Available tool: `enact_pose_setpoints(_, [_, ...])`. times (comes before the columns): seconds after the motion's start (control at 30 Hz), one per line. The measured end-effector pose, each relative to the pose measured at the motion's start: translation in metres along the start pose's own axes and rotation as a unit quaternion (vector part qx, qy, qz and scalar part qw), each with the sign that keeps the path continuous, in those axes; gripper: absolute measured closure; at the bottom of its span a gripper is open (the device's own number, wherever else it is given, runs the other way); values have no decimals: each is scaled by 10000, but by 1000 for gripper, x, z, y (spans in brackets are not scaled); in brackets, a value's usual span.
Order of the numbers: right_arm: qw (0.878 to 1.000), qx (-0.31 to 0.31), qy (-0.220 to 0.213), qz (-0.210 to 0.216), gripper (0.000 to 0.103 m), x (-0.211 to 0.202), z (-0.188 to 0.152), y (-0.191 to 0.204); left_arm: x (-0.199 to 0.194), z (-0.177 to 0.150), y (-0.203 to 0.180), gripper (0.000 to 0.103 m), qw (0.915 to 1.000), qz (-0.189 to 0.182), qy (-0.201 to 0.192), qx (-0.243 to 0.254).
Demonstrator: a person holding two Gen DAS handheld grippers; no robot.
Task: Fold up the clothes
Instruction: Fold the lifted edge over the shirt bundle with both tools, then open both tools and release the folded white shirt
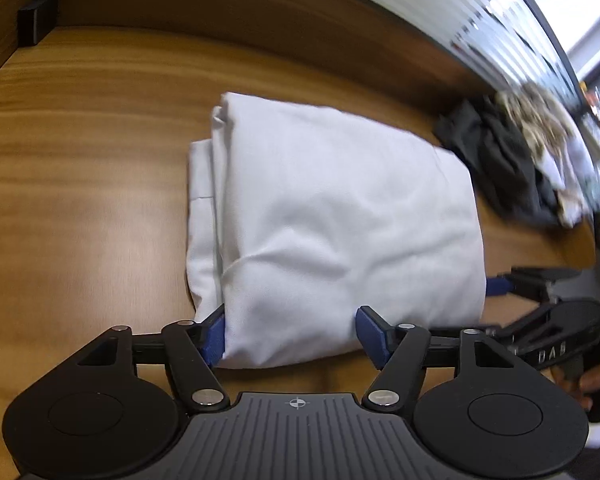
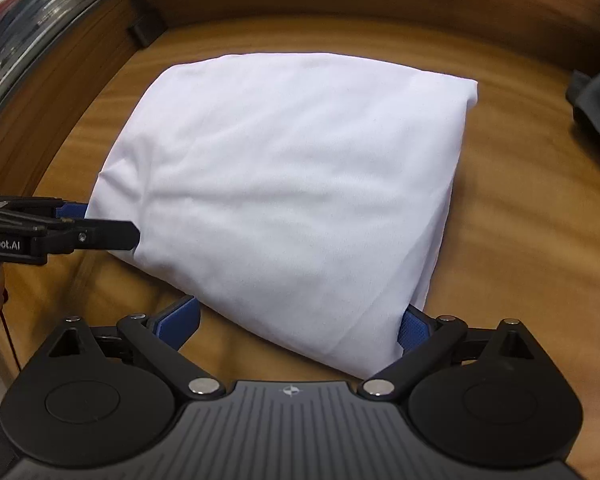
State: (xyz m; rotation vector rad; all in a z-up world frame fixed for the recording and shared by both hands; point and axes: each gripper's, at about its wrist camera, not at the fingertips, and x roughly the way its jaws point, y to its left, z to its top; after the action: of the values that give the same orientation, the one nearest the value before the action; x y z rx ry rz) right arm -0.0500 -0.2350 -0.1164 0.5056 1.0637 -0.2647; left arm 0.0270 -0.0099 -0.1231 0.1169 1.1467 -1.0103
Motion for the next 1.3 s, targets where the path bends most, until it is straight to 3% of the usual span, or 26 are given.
enact_pose_setpoints(0.23, [10000, 15, 25, -26, 1, -16, -45, 20, -12, -34, -20, 29, 9968, 279, 157, 734])
enact_pose_setpoints(0.37, [9998, 197, -40, -95, 1, -20, -54, 27, -33, -37, -22, 24, 9955, 415, -96, 851])
enact_pose_setpoints(0.43, [9994, 224, -111, -243, 1, -27, -56, 29, -43, -36, -25, 12, 9944, 566, -228, 863])
enact_pose_setpoints(0.57, [9975, 273, -262, -604, 1, -44, -59, 30, -59, -35, -32, 0, 9912, 903, -422, 867])
enact_pose_setpoints(0.8, [9893, 279, -509, -1340, 1, -75, -63, 25, -63, -24, -40, 0, 9871, 1259, -423, 890])
enact_pose_setpoints(1.03, [9873, 393, -765, -1334, 1, -89, -40, 17, -60, 5, -45, 0, 9867, 1144, -719, 901])
enact_pose_setpoints(1.3, [9809, 503, -998, -1589, 1, -86, 4, -2, -40, 43, -54, 0, 9893, 1020, -746, 734])
